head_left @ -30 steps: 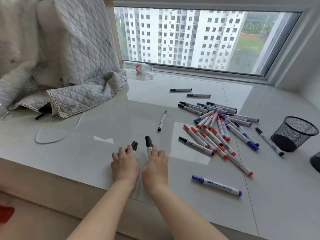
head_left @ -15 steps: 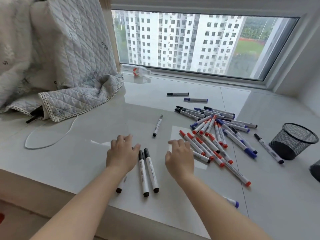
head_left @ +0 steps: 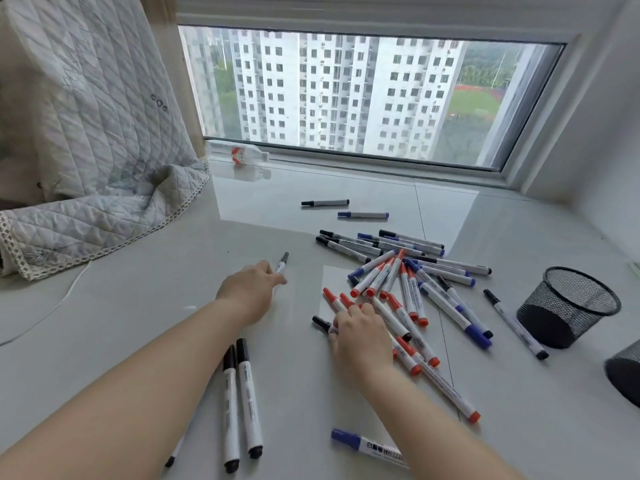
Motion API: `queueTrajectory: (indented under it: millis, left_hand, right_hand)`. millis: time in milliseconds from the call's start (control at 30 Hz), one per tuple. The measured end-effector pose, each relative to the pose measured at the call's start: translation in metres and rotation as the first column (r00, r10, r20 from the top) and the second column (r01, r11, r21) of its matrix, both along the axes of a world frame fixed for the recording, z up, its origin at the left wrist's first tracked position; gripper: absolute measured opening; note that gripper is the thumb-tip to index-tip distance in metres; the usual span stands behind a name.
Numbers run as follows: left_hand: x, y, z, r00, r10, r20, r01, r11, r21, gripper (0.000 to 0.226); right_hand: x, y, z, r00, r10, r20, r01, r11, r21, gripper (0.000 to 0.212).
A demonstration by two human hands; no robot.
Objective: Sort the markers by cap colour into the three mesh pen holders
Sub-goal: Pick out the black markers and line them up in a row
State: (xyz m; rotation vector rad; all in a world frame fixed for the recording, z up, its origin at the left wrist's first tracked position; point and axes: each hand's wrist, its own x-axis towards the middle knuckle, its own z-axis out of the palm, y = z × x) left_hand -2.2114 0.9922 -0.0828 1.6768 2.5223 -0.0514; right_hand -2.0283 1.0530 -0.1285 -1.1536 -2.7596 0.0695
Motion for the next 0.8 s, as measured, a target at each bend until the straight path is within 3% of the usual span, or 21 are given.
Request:
queueTrajectory:
  millis: [133,233,300,367,433,533,600,700,800]
  left_hand:
    - [-0.005,0.026,-0.001,0.999,0.009,-0.048,-0.014,0.995,-0.097,0.053]
    - [-0.006,0.037,-0.009,0.999,0.022,0.040,-0.019,0.997,-0.071,0.036]
    - [-0.007,0.040,-0.014,1.000,-0.015,-0.002,0.015,1.000,-0.014,0.024]
    - [-0.004,0.046,-0.014,1.000,0.014,-0.006,-0.014,0.999,-0.047,0.021]
    - [0.000,0.052,-0.013,0.992,-0.025,-0.125,0.015,0.997,-0.082,0.023]
    - [0.007,0.062,-0.014,0.968,-0.082,-0.235,0.066,0.995,-0.077,0.022]
    - [0.013,0.071,-0.013,0.990,-0.028,-0.141,0.030,0.999,0.011,0.015]
    - [0.021,0.093,-0.012,0.991,0.020,0.130,-0.043,0.983,0.176,0.006]
    - [0.027,0.123,-0.013,0.981,-0.034,0.191,-0.011,0.973,0.229,0.004]
  right_hand:
    - [0.007,0.012,0.010,0.978,0.022,-0.206,-0.019,1.000,0.015,0.027]
    - [0.016,0.025,0.028,0.918,-0.036,-0.394,-0.016,0.992,-0.127,0.016]
    - [0.026,0.036,0.038,0.858,-0.108,-0.501,-0.008,0.975,-0.223,0.009]
    - [0.038,0.048,0.046,0.768,-0.190,-0.611,0.017,0.961,-0.277,0.022]
    - [0.054,0.063,0.049,0.716,-0.244,-0.654,0.050,0.953,-0.300,0.024]
    - [0.083,0.091,0.043,0.720,-0.352,-0.598,0.143,0.919,-0.369,0.005]
    - [0.103,0.112,0.037,0.751,-0.410,-0.517,0.254,0.903,-0.348,0.005]
    - [0.124,0.138,0.033,0.835,-0.451,-0.314,0.367,0.883,-0.293,0.010]
    - [0.135,0.157,0.025,0.855,-0.491,-0.164,0.426,0.847,-0.317,0.016]
